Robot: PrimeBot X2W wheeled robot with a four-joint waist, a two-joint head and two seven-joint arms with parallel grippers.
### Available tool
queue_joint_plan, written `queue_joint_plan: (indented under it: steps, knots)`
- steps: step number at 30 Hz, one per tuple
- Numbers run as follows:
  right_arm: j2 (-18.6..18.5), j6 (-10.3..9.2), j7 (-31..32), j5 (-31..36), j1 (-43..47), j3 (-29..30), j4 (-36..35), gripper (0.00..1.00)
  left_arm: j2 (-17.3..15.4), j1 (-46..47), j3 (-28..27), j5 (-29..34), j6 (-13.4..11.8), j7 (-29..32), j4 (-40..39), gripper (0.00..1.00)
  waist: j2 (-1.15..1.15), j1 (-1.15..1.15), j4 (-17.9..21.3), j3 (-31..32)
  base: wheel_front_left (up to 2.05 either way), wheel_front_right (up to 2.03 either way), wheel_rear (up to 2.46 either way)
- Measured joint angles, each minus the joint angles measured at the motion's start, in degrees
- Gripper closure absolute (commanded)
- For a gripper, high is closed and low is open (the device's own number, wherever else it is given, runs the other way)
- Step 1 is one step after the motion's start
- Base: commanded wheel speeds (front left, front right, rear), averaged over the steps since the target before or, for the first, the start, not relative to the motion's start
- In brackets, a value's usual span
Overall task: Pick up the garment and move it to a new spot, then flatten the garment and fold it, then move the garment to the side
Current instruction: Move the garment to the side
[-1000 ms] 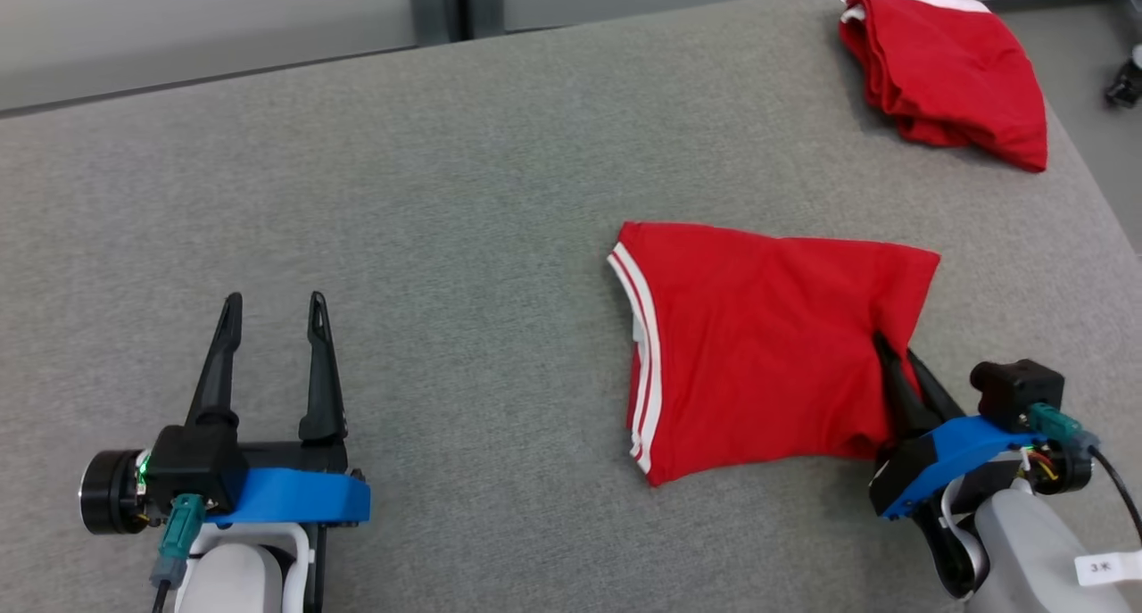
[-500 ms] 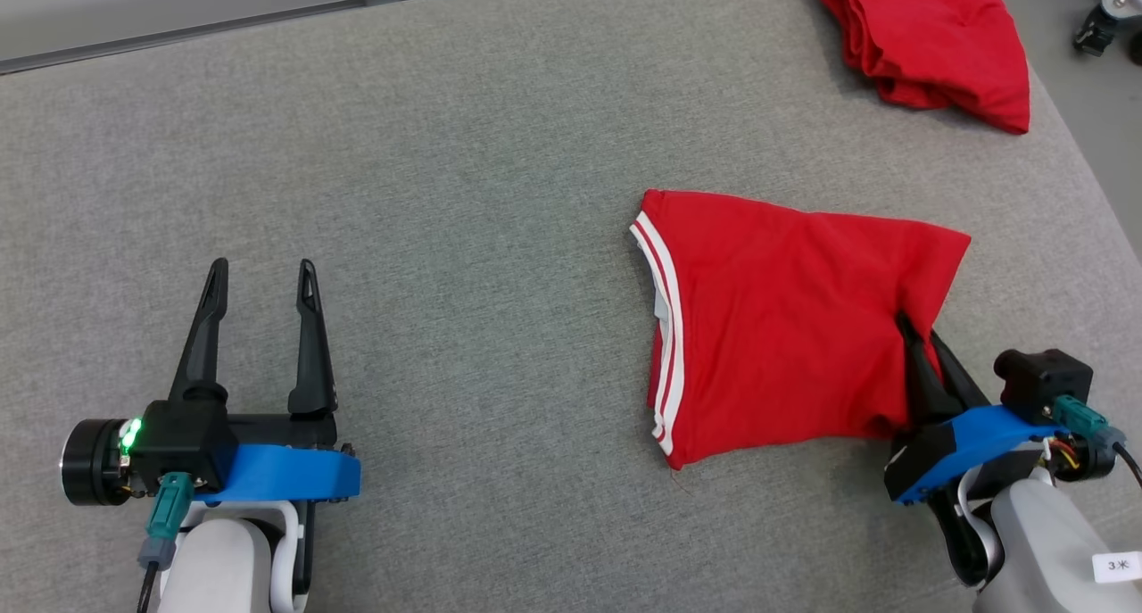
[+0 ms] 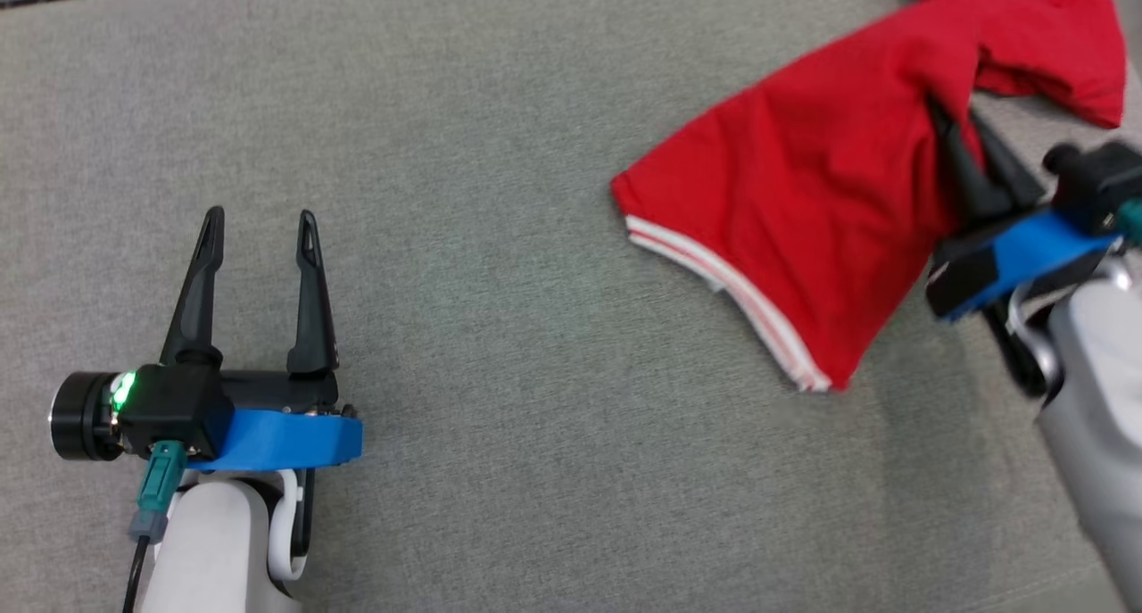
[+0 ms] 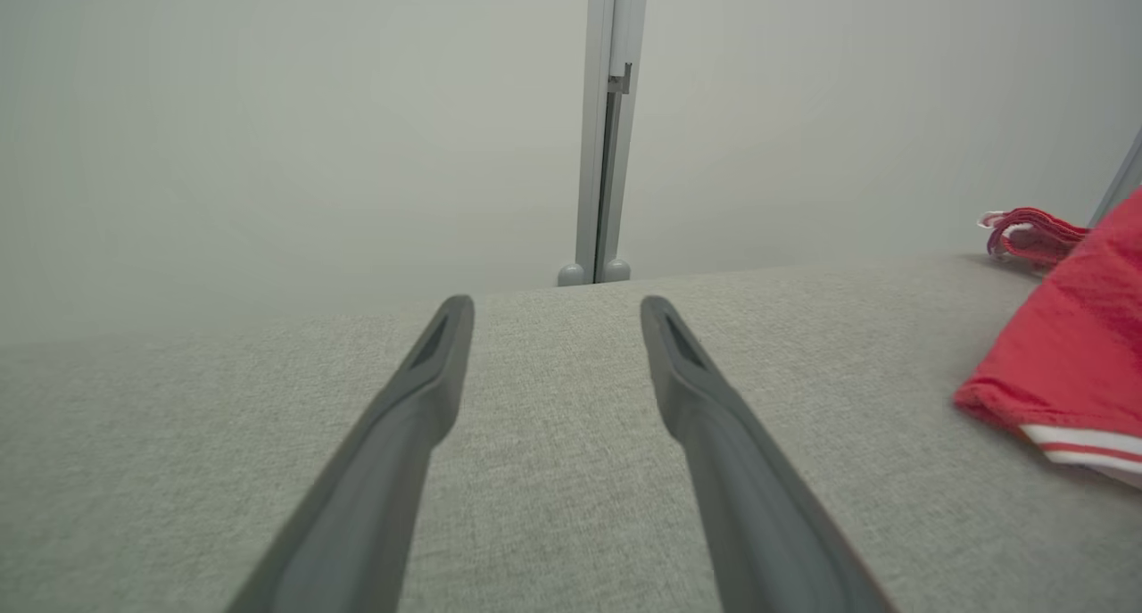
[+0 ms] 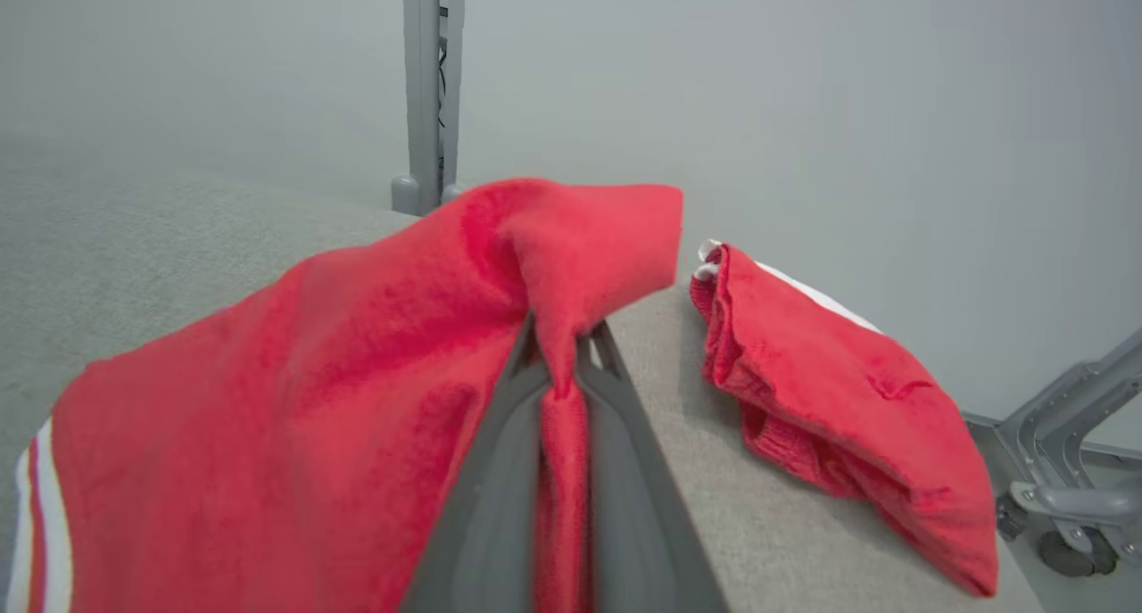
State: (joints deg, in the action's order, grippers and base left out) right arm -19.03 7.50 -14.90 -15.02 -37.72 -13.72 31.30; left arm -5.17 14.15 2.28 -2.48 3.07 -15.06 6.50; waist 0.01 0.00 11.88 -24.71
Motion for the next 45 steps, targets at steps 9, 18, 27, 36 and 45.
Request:
queue_joint_plan:
  steps: [9,18,27,36,45]
  knots:
    - [-5.69,0.0,1.93,-1.4,-15.55,-2.13,4.37,1.0,-0.12,2.91,0.81,0.58,0.26,0.0,-1.88,0.0,0.0,0.01,-2.56,-5.69,0.0,0.0,0.0]
    - [-12.52,0.0,2.23,-3.69,-25.9,0.69,14.85,1.0,-1.14,4.93,1.53,1.56,0.01,-0.03,-4.59,0.0,0.0,0.0,-3.14,-11.5,0.0,0.0,0.0]
    - [-19.16,0.0,2.4,-4.58,-31.67,2.44,24.99,1.0,-2.07,5.55,2.09,2.03,-0.02,-0.19,-7.66,0.0,-0.01,-0.01,-2.95,-14.33,0.0,0.0,0.0]
    - [-20.85,0.0,2.76,0.32,-36.34,-0.04,30.64,1.0,-2.4,5.66,2.3,1.97,-0.51,-0.2,-8.82,0.0,-0.02,-0.01,-2.95,-15.62,0.0,0.0,0.0]
    - [-19.34,0.0,2.72,4.16,-39.02,1.46,37.01,0.0,-2.26,5.92,2.47,1.11,-1.02,-0.2,-8.26,0.0,-0.01,0.01,-3.53,-14.94,0.0,0.0,0.0]
